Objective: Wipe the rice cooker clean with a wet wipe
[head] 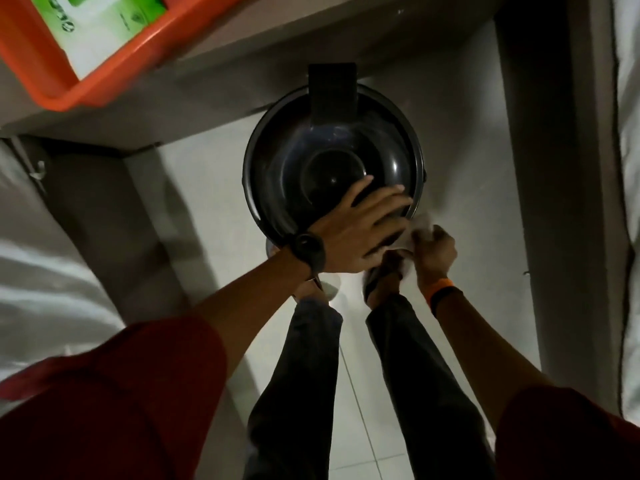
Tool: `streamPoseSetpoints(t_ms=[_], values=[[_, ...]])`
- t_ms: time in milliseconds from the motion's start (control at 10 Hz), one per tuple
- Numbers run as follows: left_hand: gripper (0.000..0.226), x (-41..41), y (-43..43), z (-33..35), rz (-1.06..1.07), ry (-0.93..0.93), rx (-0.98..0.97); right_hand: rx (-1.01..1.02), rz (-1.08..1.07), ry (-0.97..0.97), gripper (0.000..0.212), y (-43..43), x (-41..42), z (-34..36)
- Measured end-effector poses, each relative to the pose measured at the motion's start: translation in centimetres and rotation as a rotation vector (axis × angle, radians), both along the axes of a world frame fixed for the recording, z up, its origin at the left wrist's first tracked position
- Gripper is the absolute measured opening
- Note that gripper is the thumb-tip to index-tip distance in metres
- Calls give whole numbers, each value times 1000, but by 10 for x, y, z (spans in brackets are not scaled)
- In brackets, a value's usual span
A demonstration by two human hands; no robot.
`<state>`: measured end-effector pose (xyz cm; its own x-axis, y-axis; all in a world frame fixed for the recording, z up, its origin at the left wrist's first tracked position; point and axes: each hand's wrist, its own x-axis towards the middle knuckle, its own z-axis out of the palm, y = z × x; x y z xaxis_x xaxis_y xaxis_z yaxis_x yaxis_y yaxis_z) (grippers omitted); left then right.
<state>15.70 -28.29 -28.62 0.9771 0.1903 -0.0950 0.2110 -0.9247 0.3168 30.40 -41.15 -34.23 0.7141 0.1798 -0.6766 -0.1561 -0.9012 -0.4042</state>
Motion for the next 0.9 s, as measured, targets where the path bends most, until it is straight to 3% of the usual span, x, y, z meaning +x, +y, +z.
streamPoseSetpoints(t_ms=[100,200,400,500,600,700,900], values=[[52,-24,11,10,259,-63,-88,49,-39,37,15,-1,11,15],[48,-63,36,18,554,-84,-124,-2,100,71,33,-17,28,36],[39,-95,77,43,768,-92,-84,-30,229,198,23,-34,25,66],[36,-99,94,60,801,-137,-70,50,105,326,17,-31,15,90],[35,-96,128,95,858,-236,-87,254,-79,523,35,-10,-3,128],[35,-92,149,119,924,-345,-115,374,36,525,24,11,-20,146],[36,-88,188,148,1005,-435,-132,352,492,301,18,103,-55,118]])
